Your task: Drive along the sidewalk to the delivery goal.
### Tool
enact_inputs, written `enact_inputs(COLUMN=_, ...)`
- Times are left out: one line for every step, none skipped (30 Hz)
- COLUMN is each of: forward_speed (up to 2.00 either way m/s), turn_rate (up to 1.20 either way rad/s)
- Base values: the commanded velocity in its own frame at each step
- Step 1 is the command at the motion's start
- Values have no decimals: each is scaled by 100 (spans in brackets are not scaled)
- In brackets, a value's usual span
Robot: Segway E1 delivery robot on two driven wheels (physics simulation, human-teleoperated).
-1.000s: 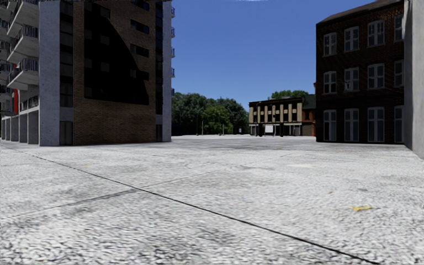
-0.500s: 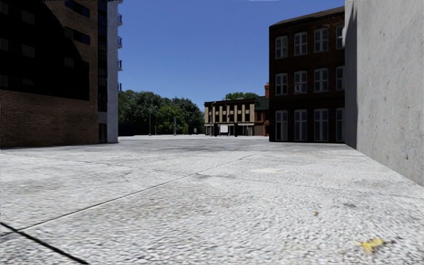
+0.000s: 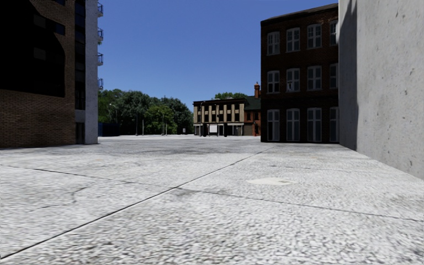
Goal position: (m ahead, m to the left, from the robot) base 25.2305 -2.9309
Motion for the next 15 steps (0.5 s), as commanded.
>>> enact_inputs(forward_speed=200, turn_rate=0)
enact_inputs(forward_speed=200, turn_rate=0)
enact_inputs(forward_speed=200, turn_rate=0)
enact_inputs(forward_speed=200, turn_rate=0)
enact_inputs(forward_speed=200, turn_rate=0)
enact_inputs(forward_speed=200, turn_rate=0)
enact_inputs(forward_speed=200, turn_rate=0)
enact_inputs(forward_speed=200, turn_rate=0)
enact_inputs(forward_speed=200, turn_rate=0)
enact_inputs(forward_speed=200, turn_rate=0)
enact_inputs(forward_speed=200, turn_rate=0)
enact_inputs(forward_speed=200, turn_rate=0)
enact_inputs(forward_speed=200, turn_rate=0)
enact_inputs(forward_speed=200, turn_rate=0)
enact_inputs(forward_speed=200, turn_rate=0)
